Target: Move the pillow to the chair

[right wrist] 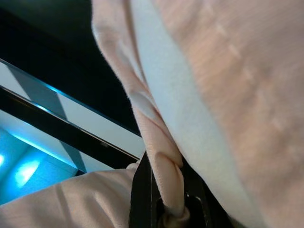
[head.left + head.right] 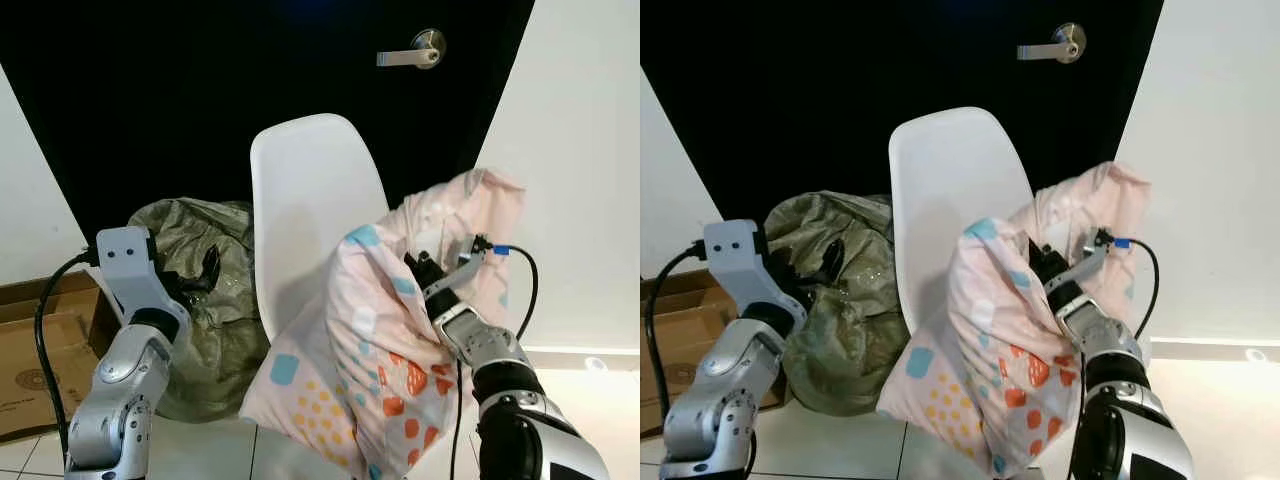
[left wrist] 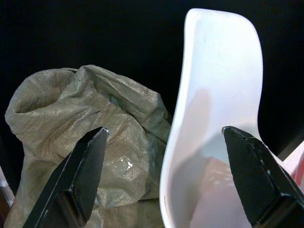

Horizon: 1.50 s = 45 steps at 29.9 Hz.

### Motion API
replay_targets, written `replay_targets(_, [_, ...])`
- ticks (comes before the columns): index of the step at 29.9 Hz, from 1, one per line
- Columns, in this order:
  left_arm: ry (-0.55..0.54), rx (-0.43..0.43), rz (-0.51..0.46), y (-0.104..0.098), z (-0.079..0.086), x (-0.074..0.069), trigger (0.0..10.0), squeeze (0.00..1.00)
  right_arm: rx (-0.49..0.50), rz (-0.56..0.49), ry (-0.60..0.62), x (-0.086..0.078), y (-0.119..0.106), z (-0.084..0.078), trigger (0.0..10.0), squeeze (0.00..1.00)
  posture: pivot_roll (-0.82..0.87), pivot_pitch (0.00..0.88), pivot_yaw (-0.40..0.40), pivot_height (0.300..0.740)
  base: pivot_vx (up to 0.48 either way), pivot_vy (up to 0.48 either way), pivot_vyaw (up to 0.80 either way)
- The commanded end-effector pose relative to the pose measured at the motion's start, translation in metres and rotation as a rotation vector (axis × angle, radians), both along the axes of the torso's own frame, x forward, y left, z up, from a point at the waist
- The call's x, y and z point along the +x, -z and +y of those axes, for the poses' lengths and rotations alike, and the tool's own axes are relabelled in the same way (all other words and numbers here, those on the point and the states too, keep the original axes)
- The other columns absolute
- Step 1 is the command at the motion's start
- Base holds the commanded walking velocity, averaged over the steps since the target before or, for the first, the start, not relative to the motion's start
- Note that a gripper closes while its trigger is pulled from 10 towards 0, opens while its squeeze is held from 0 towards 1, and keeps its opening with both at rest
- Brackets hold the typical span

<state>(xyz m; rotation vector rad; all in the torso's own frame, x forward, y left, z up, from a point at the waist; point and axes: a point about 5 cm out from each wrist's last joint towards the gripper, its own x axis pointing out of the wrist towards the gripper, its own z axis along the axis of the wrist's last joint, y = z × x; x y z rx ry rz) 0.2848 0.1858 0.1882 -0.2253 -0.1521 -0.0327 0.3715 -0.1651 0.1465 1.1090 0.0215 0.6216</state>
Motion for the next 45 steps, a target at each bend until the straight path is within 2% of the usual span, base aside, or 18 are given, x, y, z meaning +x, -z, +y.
replay_targets(1, [0.003, -0.006, -0.009, -0.001, 0.001, -0.001, 10.0, 0.0, 0.043, -0.004, -0.036, 0.0, -0.001, 0.011, 10.0, 0.0, -0.11, 0.036, -0.022, 0.57, 0.0, 0.0, 0.0])
replay_targets(7, [0.017, 0.027, -0.017, -0.004, 0.0, 0.0, 10.0, 0.0, -0.004, 0.015, -0.051, 0.002, 0.0, 0.022, 10.0, 0.0, -0.11, 0.031, -0.022, 0.57, 0.0, 0.0, 0.0])
replay_targets(15, [0.113, 0.073, -0.014, -0.005, -0.004, -0.001, 10.0, 0.0, -0.107, 0.091, 0.018, 0.001, 0.015, 0.018, 10.0, 0.0, -0.11, 0.031, -0.02, 0.57, 0.0, 0.0, 0.0])
replay_targets(17, [0.201, 0.091, -0.017, -0.007, -0.008, -0.002, 10.0, 0.0, -0.137, 0.112, 0.042, 0.001, 0.019, 0.013, 10.0, 0.0, -0.11, 0.034, -0.019, 0.57, 0.0, 0.0, 0.0])
replay_targets(18, [0.329, 0.124, 0.024, -0.003, -0.014, -0.005, 10.0, 0.0, -0.153, 0.132, 0.067, 0.001, 0.022, 0.008, 10.0, 0.0, -0.11, 0.037, -0.019, 0.57, 0.0, 0.0, 0.0])
replay_targets(19, [0.329, 0.124, 0.024, -0.003, -0.014, -0.005, 10.0, 0.0, -0.153, 0.132, 0.067, 0.001, 0.022, 0.008, 10.0, 0.0, -0.11, 0.037, -0.019, 0.57, 0.0, 0.0, 0.0])
replay_targets(20, [0.403, 0.114, 0.123, 0.009, -0.015, -0.008, 10.0, 0.0, -0.178, 0.145, 0.09, 0.001, 0.024, 0.002, 10.0, 0.0, -0.11, 0.039, -0.014, 0.57, 0.0, 0.0, 0.0])
replay_targets(22, [0.371, -0.025, 0.312, 0.036, -0.003, -0.007, 10.0, 0.0, -0.187, 0.154, 0.113, 0.0, 0.024, -0.004, 10.0, 0.0, -0.11, 0.041, -0.011, 0.57, 0.0, 0.0, 0.0])
replay_targets(23, [0.371, -0.025, 0.312, 0.036, -0.003, -0.007, 10.0, 0.0, -0.187, 0.154, 0.113, 0.0, 0.024, -0.004, 10.0, 0.0, -0.11, 0.041, -0.011, 0.57, 0.0, 0.0, 0.0])
replay_targets(25, [0.259, -0.236, 0.439, 0.064, 0.006, -0.007, 10.0, 0.0, -0.196, 0.148, 0.118, 0.001, 0.023, -0.007, 10.0, 0.0, -0.11, 0.047, -0.01, 0.57, 0.0, 0.0, 0.0])
replay_targets(26, [0.259, -0.236, 0.439, 0.064, 0.006, -0.007, 10.0, 0.0, -0.196, 0.148, 0.118, 0.001, 0.023, -0.007, 10.0, 0.0, -0.11, 0.047, -0.01, 0.57, 0.0, 0.0, 0.0])
replay_targets(28, [0.206, -0.345, 0.484, 0.078, 0.007, -0.008, 10.0, 0.0, -0.202, 0.142, 0.119, 0.001, 0.022, -0.008, 10.0, 0.0, -0.11, 0.047, -0.01, 0.57, 0.0, 0.0, 0.0])
replay_targets(32, [0.175, -0.377, 0.503, 0.088, 0.009, -0.006, 10.0, 0.0, -0.204, 0.133, 0.12, 0.002, 0.019, -0.008, 10.0, 0.0, -0.12, 0.056, -0.012, 0.57, 0.0, 0.0, 0.0])
replay_targets(33, [0.144, -0.428, 0.53, 0.102, 0.01, -0.003, 10.0, 0.0, -0.206, 0.118, 0.118, 0.003, 0.015, -0.008, 10.0, 0.0, -0.12, 0.058, -0.014, 0.57, 0.0, 0.0, 0.0])
replay_targets(37, [0.169, -0.566, 0.521, 0.113, 0.011, 0.004, 10.0, 0.0, -0.199, 0.082, 0.097, 0.006, 0.007, -0.003, 10.0, 0.0, -0.12, 0.061, -0.015, 0.57, 0.0, 0.0, 0.0])
replay_targets(41, [0.18, -0.594, 0.506, 0.112, 0.01, 0.006, 10.0, 0.0, -0.2, 0.074, 0.091, 0.006, 0.005, -0.002, 10.0, 0.0, -0.12, 0.061, -0.015, 0.57, 0.0, 0.0, 0.0])
replay_targets(42, [0.181, -0.664, 0.52, 0.119, 0.011, 0.011, 10.0, 0.0, -0.195, 0.048, 0.079, 0.008, -0.002, 0.001, 10.0, 0.0, -0.13, 0.07, -0.013, 0.57, 0.0, 0.0, 0.0])
replay_targets(45, [0.194, -0.711, 0.525, 0.127, 0.01, 0.016, 10.0, 0.0, -0.186, 0.022, 0.067, 0.008, -0.008, 0.002, 10.0, 0.0, -0.14, 0.075, -0.011, 0.57, 0.0, 0.0, 0.0])
